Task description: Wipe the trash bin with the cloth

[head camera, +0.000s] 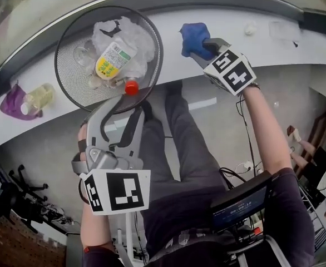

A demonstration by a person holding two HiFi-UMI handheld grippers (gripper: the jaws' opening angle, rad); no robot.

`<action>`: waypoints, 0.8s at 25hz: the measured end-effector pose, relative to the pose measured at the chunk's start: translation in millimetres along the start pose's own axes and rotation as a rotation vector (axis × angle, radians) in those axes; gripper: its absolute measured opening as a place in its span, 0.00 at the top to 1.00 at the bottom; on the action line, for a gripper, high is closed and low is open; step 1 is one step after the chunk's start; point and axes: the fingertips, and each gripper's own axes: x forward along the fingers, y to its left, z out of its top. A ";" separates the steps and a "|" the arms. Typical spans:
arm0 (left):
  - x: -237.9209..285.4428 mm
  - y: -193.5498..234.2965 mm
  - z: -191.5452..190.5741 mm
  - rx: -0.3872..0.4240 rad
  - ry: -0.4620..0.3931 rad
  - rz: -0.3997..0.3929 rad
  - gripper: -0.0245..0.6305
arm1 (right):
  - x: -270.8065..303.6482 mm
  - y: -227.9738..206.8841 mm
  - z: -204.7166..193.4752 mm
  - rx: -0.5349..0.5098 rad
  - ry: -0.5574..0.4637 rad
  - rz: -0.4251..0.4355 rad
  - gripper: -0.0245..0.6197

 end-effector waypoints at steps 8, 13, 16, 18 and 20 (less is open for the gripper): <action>-1.8 30.2 7.0 -0.057 -0.048 0.074 0.83 | 21.9 -35.9 -27.4 0.059 0.099 -0.104 0.70; -17.5 36.9 23.6 -0.079 -0.071 0.104 0.96 | -24.1 -56.1 -18.8 0.087 0.038 -0.221 0.64; -34.2 38.8 34.1 -0.063 -0.082 0.111 0.96 | -70.0 -55.2 4.8 0.120 -0.053 -0.268 0.64; -54.9 41.9 45.7 -0.028 -0.091 0.127 0.96 | -104.7 -37.5 34.5 0.152 -0.152 -0.242 0.64; -81.6 43.9 59.8 0.013 -0.095 0.141 0.96 | -142.5 -9.1 69.2 0.203 -0.274 -0.188 0.65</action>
